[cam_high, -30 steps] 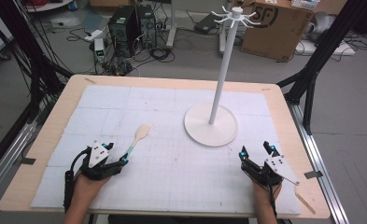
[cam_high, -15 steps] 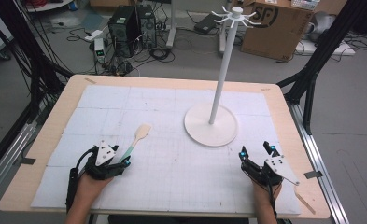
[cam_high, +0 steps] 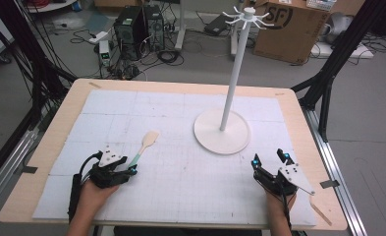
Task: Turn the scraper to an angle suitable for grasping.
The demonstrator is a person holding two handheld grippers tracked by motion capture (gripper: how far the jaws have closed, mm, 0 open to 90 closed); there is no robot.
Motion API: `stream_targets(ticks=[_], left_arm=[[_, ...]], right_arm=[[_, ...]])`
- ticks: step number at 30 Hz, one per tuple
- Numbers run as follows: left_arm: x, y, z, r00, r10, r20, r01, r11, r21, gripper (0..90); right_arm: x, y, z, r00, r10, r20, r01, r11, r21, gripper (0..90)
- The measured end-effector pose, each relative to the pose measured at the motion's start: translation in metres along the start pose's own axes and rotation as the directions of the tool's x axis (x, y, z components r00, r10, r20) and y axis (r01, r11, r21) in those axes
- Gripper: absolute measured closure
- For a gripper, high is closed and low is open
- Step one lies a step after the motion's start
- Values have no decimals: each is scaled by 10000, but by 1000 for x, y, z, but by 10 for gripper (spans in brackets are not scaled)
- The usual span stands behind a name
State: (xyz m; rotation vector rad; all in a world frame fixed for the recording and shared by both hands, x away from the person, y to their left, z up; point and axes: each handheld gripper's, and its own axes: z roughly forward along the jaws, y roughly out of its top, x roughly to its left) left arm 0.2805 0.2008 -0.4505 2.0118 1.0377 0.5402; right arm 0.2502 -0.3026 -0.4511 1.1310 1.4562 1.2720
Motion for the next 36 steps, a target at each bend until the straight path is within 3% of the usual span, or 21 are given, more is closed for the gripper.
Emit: stream_targets(ticks=[4, 9, 17, 22, 36], left_arm=[[-1, 0, 1, 10000, 9, -25, -9, 10000, 75, 521], [0, 0, 1, 9996, -270, -12, 270, 9995, 159, 541], [-1, 0, 1, 9996, -272, -16, 272, 9996, 107, 640], [-1, 0, 1, 9989, -416, -233, 419, 9990, 126, 720], [-2, 0, 1, 9990, -335, -297, 337, 9994, 71, 738]], right_arm=[[0, 0, 0, 10000, -54, 21, 54, 10000, 6, 192], [0, 0, 0, 10000, -59, 22, 59, 10000, 6, 192], [0, 0, 0, 10000, -50, 16, 50, 10000, -4, 193], [0, 0, 0, 10000, -49, 16, 49, 10000, -1, 193], [0, 0, 0, 10000, -71, 23, 71, 10000, 2, 193]])
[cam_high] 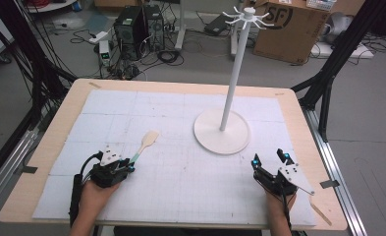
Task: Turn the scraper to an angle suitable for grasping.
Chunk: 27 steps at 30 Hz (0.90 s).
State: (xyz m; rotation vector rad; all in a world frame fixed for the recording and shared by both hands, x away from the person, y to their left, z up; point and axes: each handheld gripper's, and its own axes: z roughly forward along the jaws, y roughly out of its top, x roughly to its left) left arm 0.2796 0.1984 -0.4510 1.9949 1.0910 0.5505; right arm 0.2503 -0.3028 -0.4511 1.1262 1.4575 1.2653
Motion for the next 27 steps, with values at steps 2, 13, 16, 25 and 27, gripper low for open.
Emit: stream_targets(ticks=[2, 13, 16, 25, 27], left_arm=[[0, 0, 0, 10000, 1, 4, -1, 10000, 1, 746], [3, 0, -1, 9998, -38, 188, 38, 10000, 2, 755], [2, 0, -1, 9998, -40, 188, 40, 10000, -32, 756], [3, -1, -2, 9992, 58, 407, -50, 9998, -182, 757], [3, -1, -2, 9986, 134, 511, -125, 9998, -171, 757]], right_arm=[[0, 0, 0, 10000, 12, 9, -12, 10000, -2, 194], [0, 0, 0, 10000, 68, -6, -68, 10000, 6, 194], [0, 0, 0, 10000, 62, -3, -62, 10000, 8, 193], [0, 0, 0, 10000, 73, -2, -73, 10000, 5, 194], [0, 0, 0, 10000, 59, -3, -59, 10000, 9, 194]])
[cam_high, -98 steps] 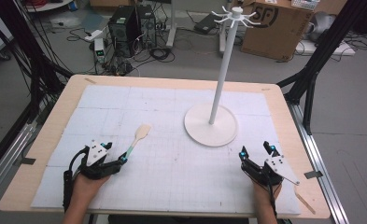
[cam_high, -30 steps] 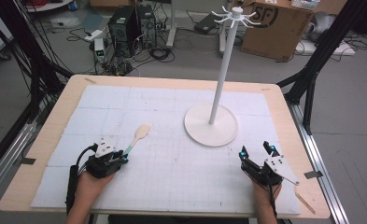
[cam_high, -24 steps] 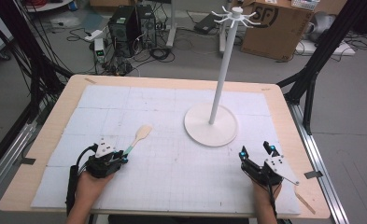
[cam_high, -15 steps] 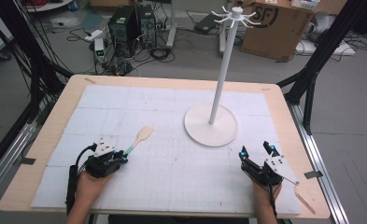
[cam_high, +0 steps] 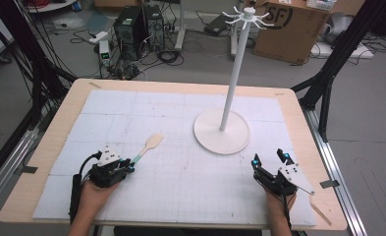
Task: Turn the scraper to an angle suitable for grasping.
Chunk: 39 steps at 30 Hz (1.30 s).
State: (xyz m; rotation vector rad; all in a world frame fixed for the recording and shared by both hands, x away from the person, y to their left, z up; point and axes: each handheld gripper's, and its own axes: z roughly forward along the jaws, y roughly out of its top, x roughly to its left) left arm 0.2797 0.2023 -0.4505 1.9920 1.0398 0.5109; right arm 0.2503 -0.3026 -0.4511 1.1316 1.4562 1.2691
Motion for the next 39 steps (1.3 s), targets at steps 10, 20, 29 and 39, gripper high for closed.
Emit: stream_targets(ticks=[10, 20, 29, 39], left_arm=[[-6, 0, -1, 9937, 874, 705, -868, 9962, -113, 756], [-10, 0, -2, 9669, 1604, 1983, -1574, 9871, -307, 756], [-17, 1, 0, 9294, 2104, 3034, -2106, 9770, -325, 756], [-36, 12, 15, 8694, 2922, 3985, -3047, 9519, -334, 757]], right_arm=[[0, 0, 0, 10000, -16, 9, 16, 10000, -10, 194], [0, 0, 0, 10000, -3, 7, 3, 10000, 33, 194], [0, 0, 0, 10000, 7, 9, -7, 10000, 76, 194], [0, 0, 0, 10000, 4, 16, -5, 10000, 61, 194]])
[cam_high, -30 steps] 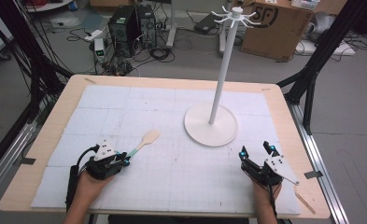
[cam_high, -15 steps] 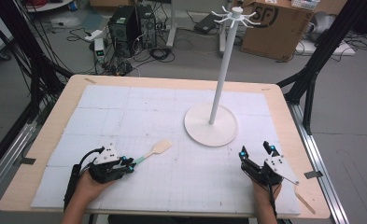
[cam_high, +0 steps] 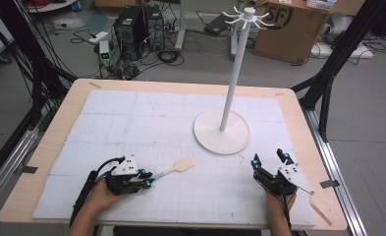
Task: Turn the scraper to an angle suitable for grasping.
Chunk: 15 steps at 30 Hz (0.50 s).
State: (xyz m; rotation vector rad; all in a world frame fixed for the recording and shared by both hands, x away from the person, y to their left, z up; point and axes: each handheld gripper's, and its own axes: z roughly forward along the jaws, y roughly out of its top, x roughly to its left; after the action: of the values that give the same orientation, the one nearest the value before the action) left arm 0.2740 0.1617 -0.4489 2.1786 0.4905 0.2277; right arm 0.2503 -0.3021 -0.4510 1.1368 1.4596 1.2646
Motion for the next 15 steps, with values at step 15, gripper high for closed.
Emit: stream_targets(ticks=[15], left_arm=[[-7, 4, 5, 9941, 611, 897, -607, 9981, -69, 756]], right_arm=[[0, 0, 0, 10000, -4, -3, 4, 10000, 3, 194]])
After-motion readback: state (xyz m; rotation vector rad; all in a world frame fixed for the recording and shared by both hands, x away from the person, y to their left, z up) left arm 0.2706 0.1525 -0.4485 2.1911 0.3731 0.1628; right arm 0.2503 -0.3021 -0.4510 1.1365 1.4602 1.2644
